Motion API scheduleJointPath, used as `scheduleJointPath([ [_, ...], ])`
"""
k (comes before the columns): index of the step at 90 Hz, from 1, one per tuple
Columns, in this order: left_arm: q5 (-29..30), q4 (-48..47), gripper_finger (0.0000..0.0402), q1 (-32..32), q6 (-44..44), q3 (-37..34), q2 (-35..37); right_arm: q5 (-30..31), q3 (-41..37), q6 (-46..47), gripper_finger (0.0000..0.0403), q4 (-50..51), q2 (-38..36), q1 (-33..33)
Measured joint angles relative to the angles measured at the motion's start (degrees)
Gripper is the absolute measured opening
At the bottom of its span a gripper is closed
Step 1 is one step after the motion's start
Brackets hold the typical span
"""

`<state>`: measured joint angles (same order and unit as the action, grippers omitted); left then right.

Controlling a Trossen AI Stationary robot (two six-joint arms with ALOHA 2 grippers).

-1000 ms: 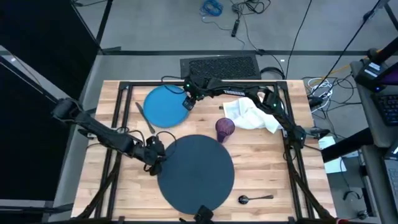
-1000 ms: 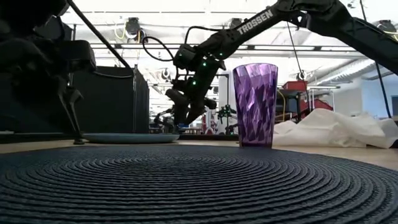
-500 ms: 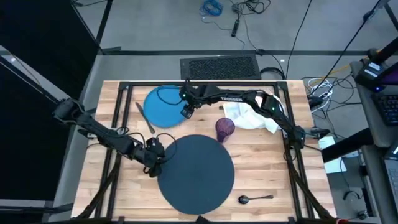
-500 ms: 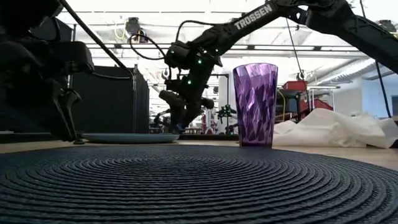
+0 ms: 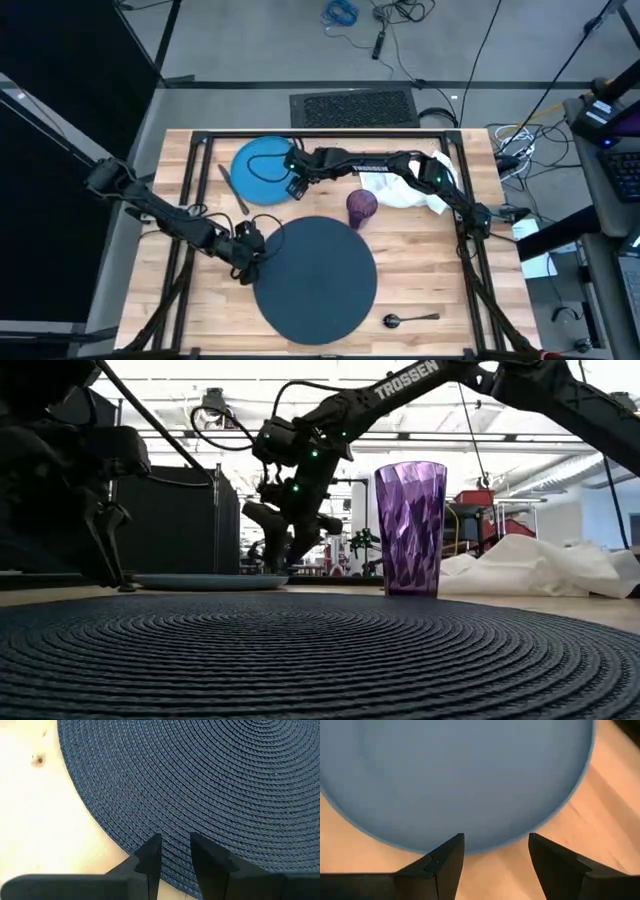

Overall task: Set table place
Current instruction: Put the blue plate on the dark blue placemat

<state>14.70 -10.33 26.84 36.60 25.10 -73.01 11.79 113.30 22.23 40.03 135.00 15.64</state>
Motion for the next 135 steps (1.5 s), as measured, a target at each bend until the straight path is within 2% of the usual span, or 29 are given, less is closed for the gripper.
scheduleJointPath([
  [22, 0.2, 0.7, 0.0086, 1.5, -1.4, 0.0, 0.0, 0.3, 0.0, 7.1, 0.0208, 0.1, 0.0, -0.5],
  [50, 2.0, 0.9, 0.0086, 4.7, -1.4, 0.0, 0.0, 0.5, 0.0, 11.0, 0.0208, -1.1, 3.0, -2.5],
  [86, 3.5, 0.8, 0.0086, 6.4, 0.1, 0.0, 0.0, 0.3, 0.2, 11.4, 0.0208, 4.2, 4.0, -3.0],
  [120, 3.6, 0.7, 0.0086, 6.4, 0.2, 0.0, 0.0, -0.5, 0.0, 11.2, 0.0207, 1.3, 4.2, -3.1],
  [135, 3.6, 0.6, 0.0086, 6.4, 0.1, 0.0, 0.0, -1.1, 0.0, 10.9, 0.0182, 1.0, 4.2, -3.1],
])
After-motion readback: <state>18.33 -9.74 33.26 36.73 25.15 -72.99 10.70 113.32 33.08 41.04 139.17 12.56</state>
